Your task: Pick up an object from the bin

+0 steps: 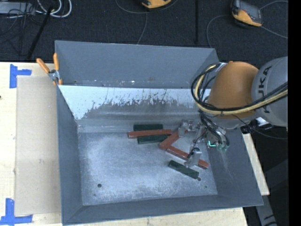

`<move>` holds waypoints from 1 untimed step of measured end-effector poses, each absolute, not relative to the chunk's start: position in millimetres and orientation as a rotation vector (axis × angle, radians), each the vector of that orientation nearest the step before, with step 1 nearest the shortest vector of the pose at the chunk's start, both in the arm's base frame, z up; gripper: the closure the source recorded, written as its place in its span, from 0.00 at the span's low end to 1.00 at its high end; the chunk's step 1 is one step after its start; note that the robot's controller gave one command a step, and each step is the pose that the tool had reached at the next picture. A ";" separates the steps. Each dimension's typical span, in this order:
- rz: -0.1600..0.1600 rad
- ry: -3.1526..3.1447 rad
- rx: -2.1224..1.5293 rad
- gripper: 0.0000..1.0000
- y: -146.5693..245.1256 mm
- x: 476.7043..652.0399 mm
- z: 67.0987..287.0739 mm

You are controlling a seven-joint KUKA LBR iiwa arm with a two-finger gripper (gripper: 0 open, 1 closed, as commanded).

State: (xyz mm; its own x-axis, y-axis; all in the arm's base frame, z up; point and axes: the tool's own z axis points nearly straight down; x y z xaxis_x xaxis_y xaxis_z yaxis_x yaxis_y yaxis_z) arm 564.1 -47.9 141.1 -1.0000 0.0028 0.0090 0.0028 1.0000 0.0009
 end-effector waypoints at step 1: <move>-0.001 -3.105 0.507 0.00 -44.5 560.0 71.3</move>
Offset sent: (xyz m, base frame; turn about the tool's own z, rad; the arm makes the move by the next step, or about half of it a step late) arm -0.0057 0.0023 -0.0711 -0.3268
